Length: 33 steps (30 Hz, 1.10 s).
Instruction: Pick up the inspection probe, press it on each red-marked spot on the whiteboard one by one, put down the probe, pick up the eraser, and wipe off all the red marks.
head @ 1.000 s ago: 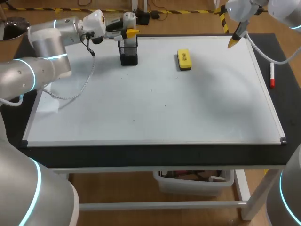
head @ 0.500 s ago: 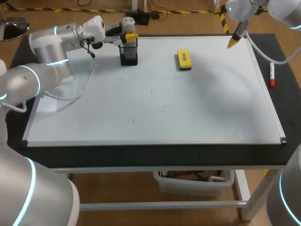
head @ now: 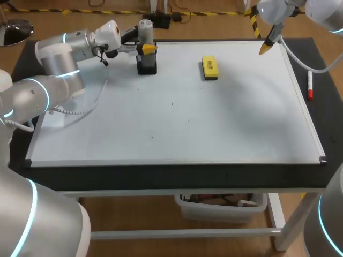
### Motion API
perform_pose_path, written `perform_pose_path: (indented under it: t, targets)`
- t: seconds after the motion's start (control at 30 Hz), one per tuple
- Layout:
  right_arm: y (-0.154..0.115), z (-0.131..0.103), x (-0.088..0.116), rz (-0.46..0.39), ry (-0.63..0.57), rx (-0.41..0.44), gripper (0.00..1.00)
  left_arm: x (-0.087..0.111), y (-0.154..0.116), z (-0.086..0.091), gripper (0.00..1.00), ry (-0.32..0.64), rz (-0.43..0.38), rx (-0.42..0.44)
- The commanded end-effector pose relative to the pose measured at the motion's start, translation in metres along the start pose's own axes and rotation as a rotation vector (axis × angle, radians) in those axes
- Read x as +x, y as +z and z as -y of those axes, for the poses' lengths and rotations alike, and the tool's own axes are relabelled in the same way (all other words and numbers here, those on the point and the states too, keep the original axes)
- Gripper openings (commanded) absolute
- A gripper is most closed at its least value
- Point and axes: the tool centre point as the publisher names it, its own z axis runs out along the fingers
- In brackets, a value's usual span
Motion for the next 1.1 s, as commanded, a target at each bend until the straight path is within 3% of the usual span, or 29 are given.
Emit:
perform_pose_path:
  t: [0.03, 0.13, 0.23, 0.33, 0.53, 0.7, 0.77, 1.1]
  targets:
    - [-0.001, 0.0, -0.001, -0.005, -0.002, 0.002, 1.0, 0.0, -0.007, 0.009, 1.0, 0.016, -0.129, -0.034]
    - [-0.001, 0.0, -0.001, -0.005, -0.002, 0.002, 1.0, 0.005, -0.015, 0.018, 1.0, 0.045, -0.08, -0.109]
    - [-0.001, 0.0, -0.001, -0.005, -0.002, 0.002, 1.0, 0.01, -0.024, 0.025, 1.0, 0.07, 0.009, -0.229]
    - [-0.001, 0.0, -0.001, -0.005, -0.002, 0.002, 1.0, 0.016, -0.035, 0.032, 1.0, 0.087, 0.095, -0.287]
    - [-0.001, 0.0, -0.001, -0.005, -0.002, 0.002, 1.0, 0.029, -0.053, 0.042, 1.0, 0.102, 0.204, -0.343]
    - [-0.001, 0.0, -0.001, -0.005, -0.002, 0.002, 1.0, 0.038, -0.066, 0.05, 1.0, 0.113, 0.342, -0.431]
    - [-0.001, 0.0, -0.001, -0.005, -0.002, 0.002, 1.0, 0.05, -0.066, 0.056, 1.0, 0.122, 0.413, -0.515]
    - [-0.001, 0.0, -0.001, -0.005, -0.002, 0.002, 1.0, 0.086, -0.079, 0.079, 1.0, 0.182, 0.549, -0.612]
